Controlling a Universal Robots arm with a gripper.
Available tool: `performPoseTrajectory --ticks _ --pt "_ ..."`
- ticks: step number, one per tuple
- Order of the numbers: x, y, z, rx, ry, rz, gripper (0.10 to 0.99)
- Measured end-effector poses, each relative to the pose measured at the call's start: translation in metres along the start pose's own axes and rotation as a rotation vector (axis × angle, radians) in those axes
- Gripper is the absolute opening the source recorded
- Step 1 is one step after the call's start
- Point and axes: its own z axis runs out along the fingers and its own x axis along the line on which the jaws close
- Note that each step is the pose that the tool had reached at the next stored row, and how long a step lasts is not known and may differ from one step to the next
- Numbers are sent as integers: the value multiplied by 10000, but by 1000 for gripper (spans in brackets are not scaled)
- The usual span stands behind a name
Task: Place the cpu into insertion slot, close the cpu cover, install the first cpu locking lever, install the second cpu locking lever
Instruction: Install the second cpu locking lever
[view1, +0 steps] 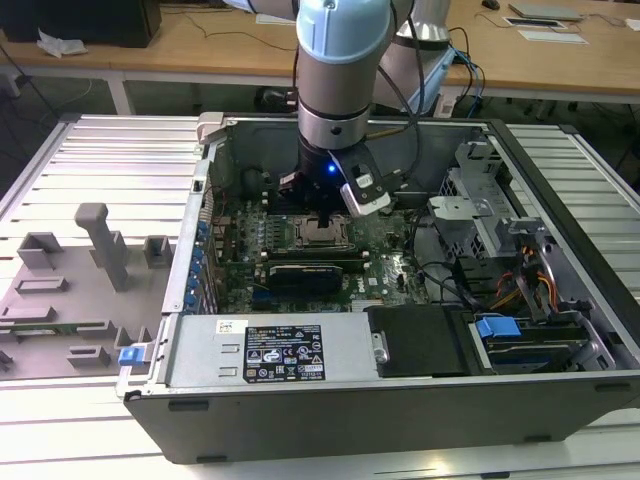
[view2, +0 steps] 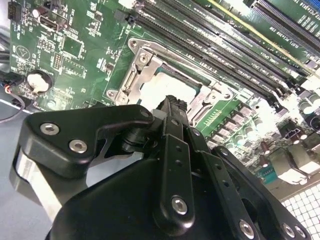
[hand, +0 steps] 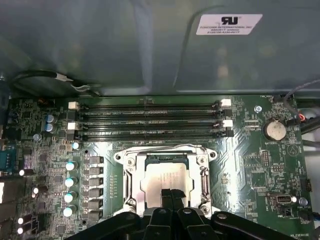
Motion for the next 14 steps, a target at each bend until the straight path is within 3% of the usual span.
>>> performPoseTrajectory --ticks 2,5,14 --pt "-2 29 5 171 18 0 106" --pt "-3 41 -37 262 18 -2 106" --pt "-3 41 -41 288 17 -3 106"
